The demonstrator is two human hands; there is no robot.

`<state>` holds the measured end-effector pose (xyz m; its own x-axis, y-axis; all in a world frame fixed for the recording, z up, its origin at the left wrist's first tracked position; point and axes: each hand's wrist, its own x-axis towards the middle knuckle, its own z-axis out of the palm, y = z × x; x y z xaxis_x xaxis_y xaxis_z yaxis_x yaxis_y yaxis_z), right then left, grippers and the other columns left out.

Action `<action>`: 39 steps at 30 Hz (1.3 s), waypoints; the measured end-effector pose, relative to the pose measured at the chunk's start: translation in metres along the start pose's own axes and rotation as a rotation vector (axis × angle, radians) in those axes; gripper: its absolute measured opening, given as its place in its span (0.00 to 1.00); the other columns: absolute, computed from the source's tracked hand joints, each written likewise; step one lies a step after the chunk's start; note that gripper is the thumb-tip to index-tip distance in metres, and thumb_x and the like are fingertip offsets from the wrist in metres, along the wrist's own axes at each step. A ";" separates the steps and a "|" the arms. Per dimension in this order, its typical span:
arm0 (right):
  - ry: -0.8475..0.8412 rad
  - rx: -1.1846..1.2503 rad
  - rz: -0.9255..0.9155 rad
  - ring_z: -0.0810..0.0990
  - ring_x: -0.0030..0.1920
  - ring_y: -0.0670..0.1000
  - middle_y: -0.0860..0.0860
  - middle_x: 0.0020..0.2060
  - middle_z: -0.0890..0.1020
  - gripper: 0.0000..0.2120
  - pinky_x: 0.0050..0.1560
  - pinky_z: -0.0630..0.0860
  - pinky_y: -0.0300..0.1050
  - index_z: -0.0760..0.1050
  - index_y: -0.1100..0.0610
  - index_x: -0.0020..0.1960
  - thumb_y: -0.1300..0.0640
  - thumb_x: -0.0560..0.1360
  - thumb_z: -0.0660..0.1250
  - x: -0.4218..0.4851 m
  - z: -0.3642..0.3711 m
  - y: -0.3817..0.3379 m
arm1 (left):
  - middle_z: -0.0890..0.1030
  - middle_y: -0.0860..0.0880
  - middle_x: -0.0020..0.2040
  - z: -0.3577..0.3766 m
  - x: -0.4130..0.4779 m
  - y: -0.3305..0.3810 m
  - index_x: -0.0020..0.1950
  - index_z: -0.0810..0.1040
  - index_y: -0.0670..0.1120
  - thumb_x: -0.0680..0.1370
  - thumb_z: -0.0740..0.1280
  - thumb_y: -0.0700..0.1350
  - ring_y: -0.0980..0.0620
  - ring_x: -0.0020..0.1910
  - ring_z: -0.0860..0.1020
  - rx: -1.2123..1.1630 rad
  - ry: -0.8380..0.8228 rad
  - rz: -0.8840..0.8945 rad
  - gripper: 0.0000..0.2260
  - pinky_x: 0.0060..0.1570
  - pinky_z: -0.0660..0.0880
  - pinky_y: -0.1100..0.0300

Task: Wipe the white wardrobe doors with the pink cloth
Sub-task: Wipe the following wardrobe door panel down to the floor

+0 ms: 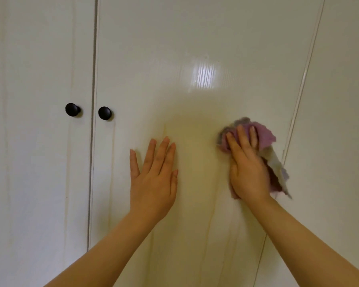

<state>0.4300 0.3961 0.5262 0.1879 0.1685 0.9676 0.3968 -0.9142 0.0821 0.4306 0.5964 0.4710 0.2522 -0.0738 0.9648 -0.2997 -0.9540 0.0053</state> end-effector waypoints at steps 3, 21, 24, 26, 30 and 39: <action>0.042 -0.014 -0.161 0.59 0.68 0.58 0.61 0.65 0.72 0.22 0.70 0.55 0.43 0.72 0.65 0.65 0.67 0.73 0.53 0.032 0.023 -0.032 | 0.65 0.44 0.73 -0.006 -0.006 -0.015 0.73 0.61 0.42 0.79 0.52 0.48 0.45 0.73 0.59 0.019 -0.011 -0.025 0.22 0.71 0.44 0.43; -0.072 -0.137 -0.531 0.68 0.66 0.58 0.57 0.64 0.75 0.20 0.70 0.55 0.50 0.74 0.61 0.64 0.63 0.75 0.54 0.049 0.058 -0.078 | 0.69 0.43 0.71 -0.043 -0.008 -0.101 0.71 0.67 0.40 0.78 0.52 0.46 0.46 0.71 0.59 0.142 -0.010 -0.177 0.23 0.70 0.41 0.46; -0.297 0.004 -0.673 0.77 0.60 0.54 0.52 0.60 0.79 0.16 0.64 0.71 0.48 0.74 0.53 0.64 0.55 0.80 0.55 0.025 0.066 -0.088 | 0.70 0.43 0.71 -0.047 -0.014 -0.113 0.71 0.68 0.39 0.79 0.51 0.46 0.46 0.71 0.59 0.156 -0.030 -0.171 0.23 0.70 0.41 0.47; -0.243 0.338 -0.393 0.79 0.56 0.50 0.50 0.54 0.82 0.16 0.60 0.73 0.44 0.79 0.54 0.57 0.46 0.75 0.65 0.043 0.068 -0.093 | 0.70 0.43 0.71 -0.049 -0.013 -0.122 0.71 0.68 0.39 0.79 0.51 0.46 0.47 0.71 0.59 0.172 -0.032 -0.178 0.23 0.70 0.42 0.47; -0.051 0.028 -0.414 0.68 0.67 0.58 0.59 0.64 0.75 0.20 0.68 0.57 0.48 0.74 0.63 0.64 0.62 0.75 0.53 0.068 0.072 -0.112 | 0.71 0.43 0.70 -0.049 -0.013 -0.133 0.70 0.69 0.39 0.79 0.51 0.46 0.47 0.71 0.60 0.167 -0.042 -0.169 0.22 0.70 0.42 0.46; -0.180 0.306 -0.326 0.69 0.63 0.56 0.59 0.59 0.78 0.17 0.67 0.62 0.49 0.77 0.61 0.61 0.63 0.80 0.52 0.069 0.103 -0.160 | 0.71 0.44 0.70 -0.043 -0.015 -0.154 0.71 0.63 0.43 0.78 0.52 0.46 0.47 0.71 0.60 0.154 -0.032 -0.127 0.21 0.69 0.47 0.44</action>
<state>0.4718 0.5916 0.5550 0.1517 0.5137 0.8445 0.7022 -0.6573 0.2737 0.4329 0.7567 0.4669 0.3087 0.0434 0.9502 -0.1197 -0.9892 0.0840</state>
